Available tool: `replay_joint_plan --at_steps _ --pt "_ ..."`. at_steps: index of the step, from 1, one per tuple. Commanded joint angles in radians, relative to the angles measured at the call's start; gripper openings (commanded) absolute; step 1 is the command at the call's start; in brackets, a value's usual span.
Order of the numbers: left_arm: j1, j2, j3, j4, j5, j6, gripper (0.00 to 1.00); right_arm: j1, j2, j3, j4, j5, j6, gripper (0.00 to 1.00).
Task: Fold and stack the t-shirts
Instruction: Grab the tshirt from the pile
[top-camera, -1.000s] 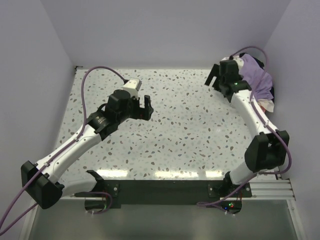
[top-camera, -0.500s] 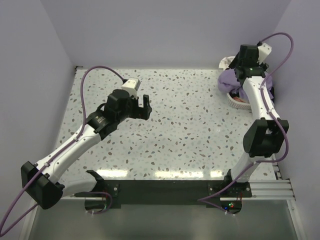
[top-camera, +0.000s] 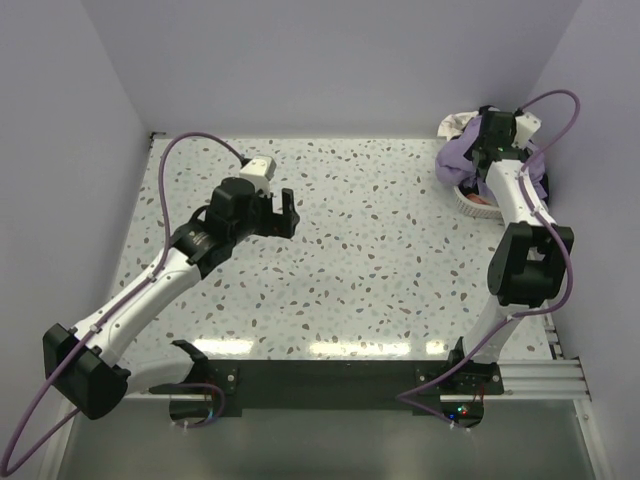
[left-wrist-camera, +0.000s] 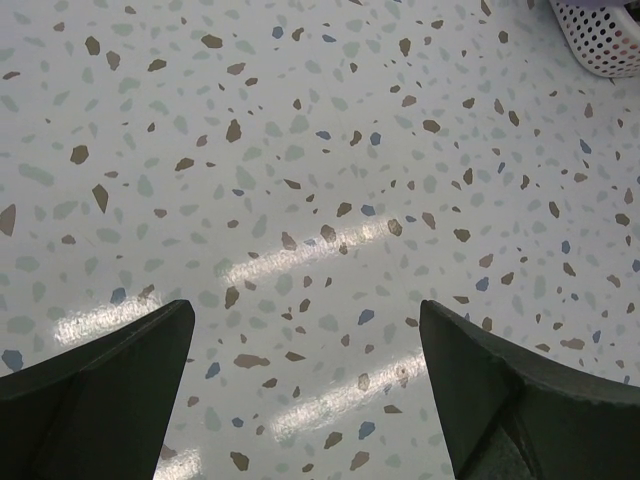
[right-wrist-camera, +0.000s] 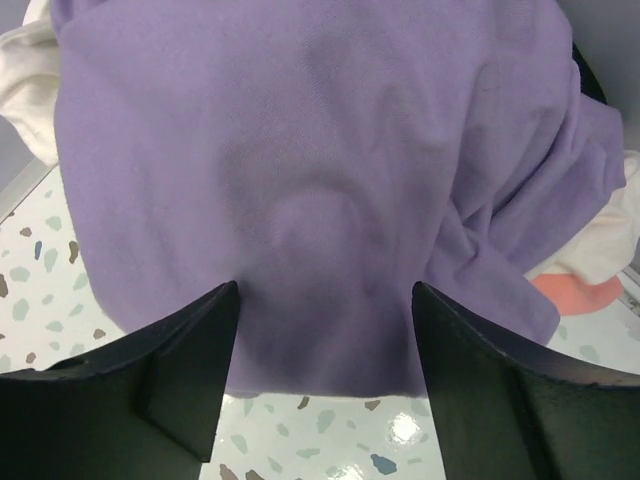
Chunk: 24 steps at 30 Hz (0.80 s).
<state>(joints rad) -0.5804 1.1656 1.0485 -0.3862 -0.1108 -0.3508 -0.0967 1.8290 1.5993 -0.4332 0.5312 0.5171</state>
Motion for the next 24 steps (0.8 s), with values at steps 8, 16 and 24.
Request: replay_joint_plan --at_steps 8,16,24 --pt "0.013 -0.011 -0.015 0.017 0.020 0.016 1.00 -0.008 -0.017 -0.025 0.076 0.006 0.029 0.45" --pt "0.014 0.005 -0.013 0.024 0.037 0.009 1.00 -0.008 -0.051 0.027 0.036 0.000 0.008 0.00" --pt "0.016 0.009 -0.008 0.029 0.046 -0.005 1.00 -0.008 -0.128 0.099 0.004 -0.074 -0.035 0.00"
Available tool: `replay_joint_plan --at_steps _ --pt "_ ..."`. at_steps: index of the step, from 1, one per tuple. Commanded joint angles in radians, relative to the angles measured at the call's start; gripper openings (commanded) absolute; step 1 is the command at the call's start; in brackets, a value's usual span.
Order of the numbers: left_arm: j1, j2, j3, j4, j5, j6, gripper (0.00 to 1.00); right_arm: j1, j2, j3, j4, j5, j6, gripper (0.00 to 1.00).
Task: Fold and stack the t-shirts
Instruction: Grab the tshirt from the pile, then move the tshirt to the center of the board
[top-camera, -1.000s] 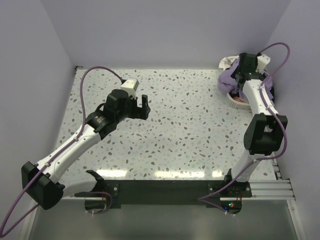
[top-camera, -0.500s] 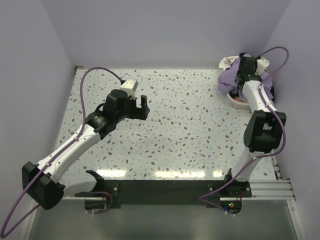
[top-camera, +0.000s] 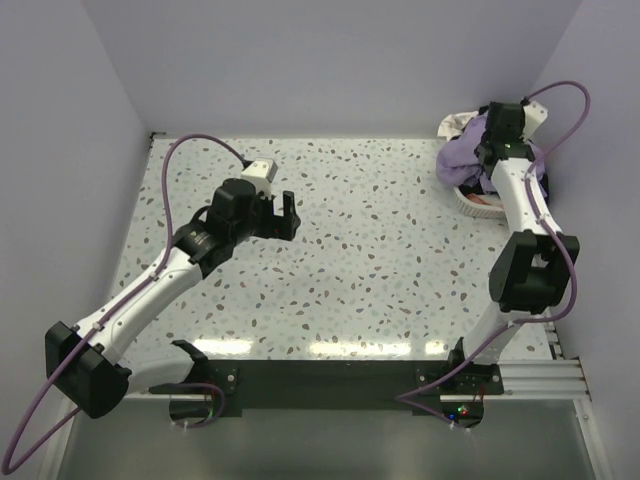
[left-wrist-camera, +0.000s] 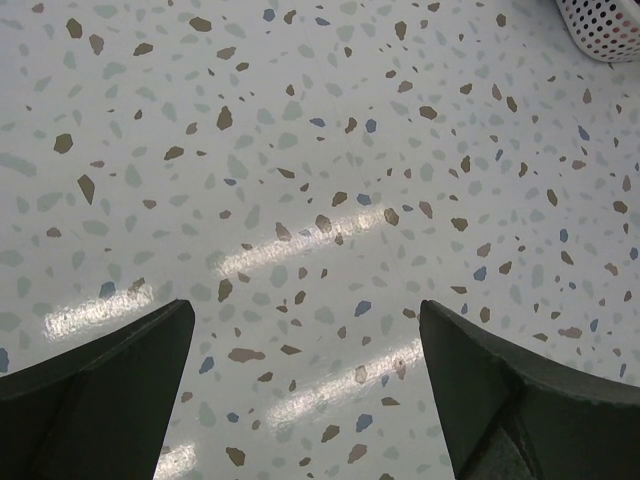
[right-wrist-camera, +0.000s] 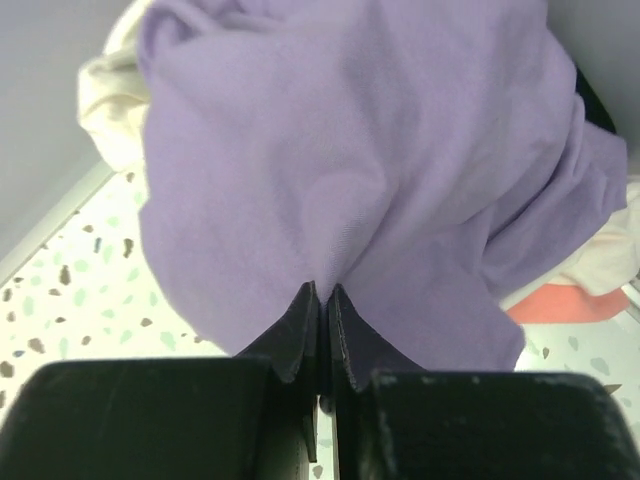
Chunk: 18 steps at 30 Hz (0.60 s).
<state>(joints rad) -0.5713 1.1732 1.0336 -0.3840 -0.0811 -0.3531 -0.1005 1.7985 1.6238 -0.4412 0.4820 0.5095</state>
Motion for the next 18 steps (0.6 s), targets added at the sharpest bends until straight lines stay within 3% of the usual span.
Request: replay_joint_plan --at_steps 1,10,18 --pt "0.007 0.000 0.005 0.027 0.018 -0.006 1.00 -0.002 -0.114 0.083 0.007 -0.037 -0.041 0.00" --pt "0.008 -0.014 0.009 0.031 0.037 -0.012 1.00 0.068 -0.211 0.217 -0.033 -0.195 -0.124 0.00" --pt "0.007 -0.038 0.028 0.025 0.032 -0.026 1.00 0.387 -0.237 0.467 -0.090 -0.180 -0.235 0.00"
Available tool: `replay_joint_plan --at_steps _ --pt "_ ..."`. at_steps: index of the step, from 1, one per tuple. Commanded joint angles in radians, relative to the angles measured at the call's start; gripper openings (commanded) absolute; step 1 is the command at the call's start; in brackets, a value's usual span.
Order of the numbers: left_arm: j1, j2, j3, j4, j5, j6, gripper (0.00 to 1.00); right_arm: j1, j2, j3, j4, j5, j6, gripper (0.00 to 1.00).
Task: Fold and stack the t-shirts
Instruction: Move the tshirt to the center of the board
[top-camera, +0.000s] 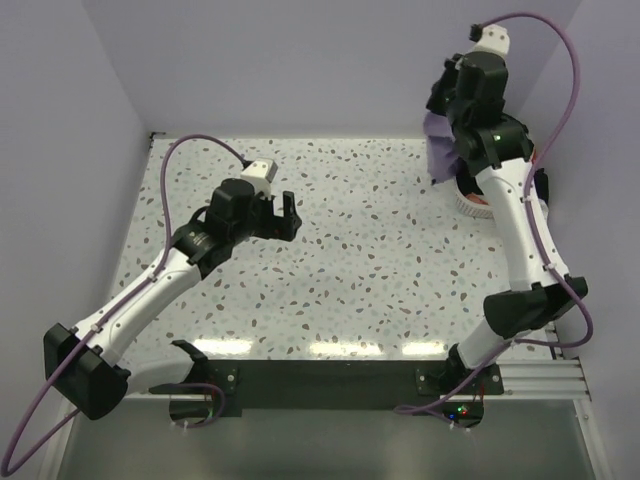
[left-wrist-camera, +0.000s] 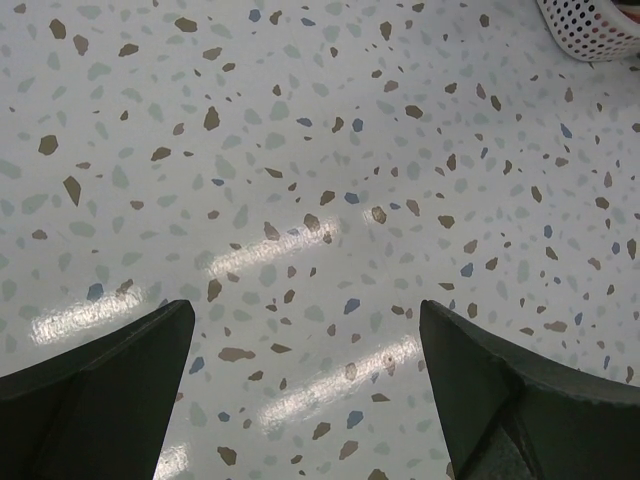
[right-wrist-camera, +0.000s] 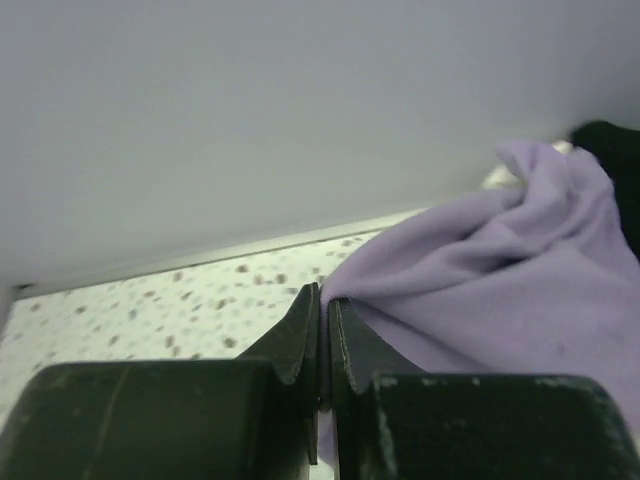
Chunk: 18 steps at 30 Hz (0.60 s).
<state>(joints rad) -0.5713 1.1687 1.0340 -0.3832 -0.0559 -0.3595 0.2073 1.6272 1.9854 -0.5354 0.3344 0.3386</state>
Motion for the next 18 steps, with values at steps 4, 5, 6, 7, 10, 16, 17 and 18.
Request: replay_joint_plan --at_steps 4,5,6,7,10,16,17,18 --pt "0.007 -0.047 0.034 0.024 -0.005 -0.033 1.00 0.260 -0.070 0.216 0.012 -0.103 -0.066 0.00" --pt "0.008 -0.052 0.035 0.024 -0.012 -0.033 1.00 0.286 -0.072 0.233 0.015 -0.115 -0.064 0.00" --pt "0.008 -0.053 0.037 0.024 -0.013 -0.038 1.00 0.308 -0.067 0.248 0.015 -0.126 -0.059 0.00" --pt "0.008 -0.055 0.037 0.024 -0.016 -0.039 1.00 0.345 -0.066 0.274 0.017 -0.135 -0.055 0.00" --pt "0.008 -0.060 0.037 0.024 -0.025 -0.052 1.00 0.382 -0.069 0.277 0.035 -0.158 -0.041 0.00" --pt "0.008 -0.066 0.012 0.023 -0.062 -0.071 0.99 0.383 -0.072 0.100 0.045 -0.077 -0.038 0.00" --pt "0.008 -0.069 0.008 0.023 -0.079 -0.076 1.00 0.380 -0.088 0.043 0.057 -0.048 -0.033 0.02" --pt "0.008 -0.069 0.003 0.021 -0.090 -0.081 1.00 0.379 -0.102 -0.023 0.072 0.000 -0.023 0.07"
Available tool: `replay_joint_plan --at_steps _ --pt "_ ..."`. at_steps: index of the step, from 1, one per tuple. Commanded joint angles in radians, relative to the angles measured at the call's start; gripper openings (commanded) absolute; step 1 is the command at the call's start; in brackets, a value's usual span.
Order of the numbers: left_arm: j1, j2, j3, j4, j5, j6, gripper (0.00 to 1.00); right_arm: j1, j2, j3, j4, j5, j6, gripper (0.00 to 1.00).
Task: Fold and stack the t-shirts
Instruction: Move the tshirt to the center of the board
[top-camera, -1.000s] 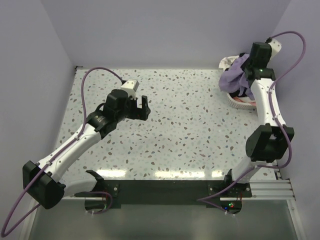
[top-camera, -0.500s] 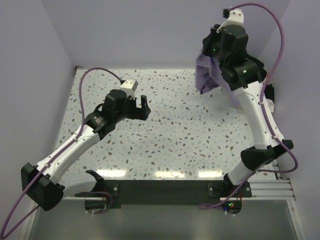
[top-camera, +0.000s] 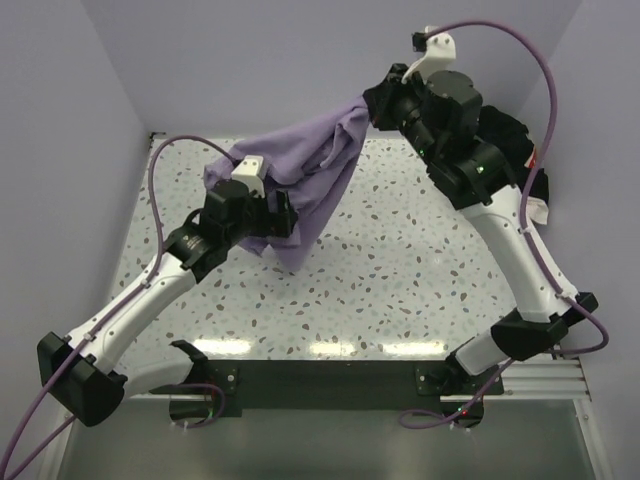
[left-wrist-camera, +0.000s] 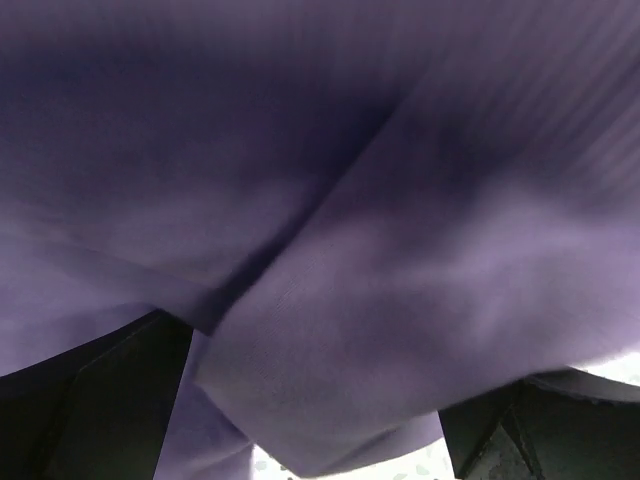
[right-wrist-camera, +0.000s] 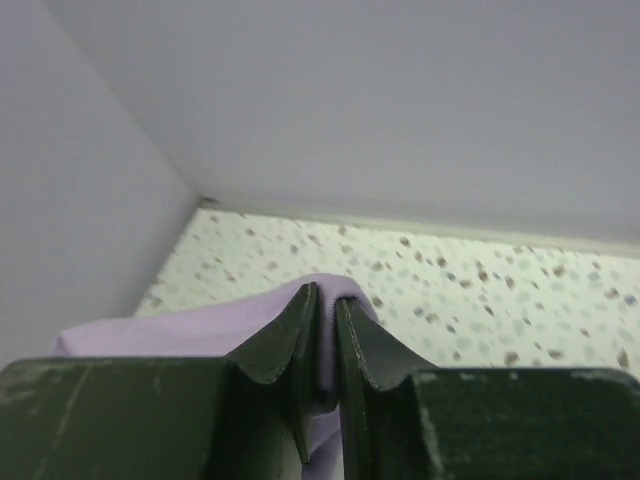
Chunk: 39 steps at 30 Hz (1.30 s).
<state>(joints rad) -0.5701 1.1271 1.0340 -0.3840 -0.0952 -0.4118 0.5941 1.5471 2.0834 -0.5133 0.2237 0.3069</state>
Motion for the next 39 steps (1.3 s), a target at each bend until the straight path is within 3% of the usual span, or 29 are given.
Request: replay_joint_plan --at_steps 1,4,7,11,13,19,24,30,39 --pt "0.007 -0.026 -0.005 0.019 -0.061 -0.035 0.99 -0.026 -0.036 -0.263 0.067 0.126 0.023 0.18" --pt "0.012 -0.020 -0.026 0.010 -0.096 -0.062 0.99 -0.161 -0.068 -0.538 0.102 0.044 0.148 0.36" --pt "0.015 -0.010 -0.075 0.007 -0.107 -0.113 0.96 -0.269 -0.073 -0.765 0.137 -0.055 0.231 0.48" --pt "0.015 -0.007 -0.173 0.048 -0.124 -0.218 0.90 -0.246 -0.094 -0.933 0.191 -0.095 0.218 0.60" --pt "0.015 0.000 -0.213 0.054 -0.138 -0.252 0.87 -0.177 -0.105 -0.980 0.199 -0.057 0.202 0.63" --pt "0.015 0.003 -0.313 0.077 -0.234 -0.390 0.77 0.018 -0.027 -0.994 0.277 -0.040 0.161 0.63" --pt "0.056 0.026 -0.360 0.082 -0.241 -0.467 0.71 0.087 0.089 -0.921 0.315 -0.029 0.120 0.63" --pt "0.162 0.094 -0.411 0.158 -0.166 -0.507 0.67 0.099 0.251 -0.791 0.380 0.031 -0.029 0.64" --pt "0.202 0.276 -0.372 0.194 -0.138 -0.588 0.59 0.104 0.375 -0.659 0.377 -0.053 -0.233 0.65"
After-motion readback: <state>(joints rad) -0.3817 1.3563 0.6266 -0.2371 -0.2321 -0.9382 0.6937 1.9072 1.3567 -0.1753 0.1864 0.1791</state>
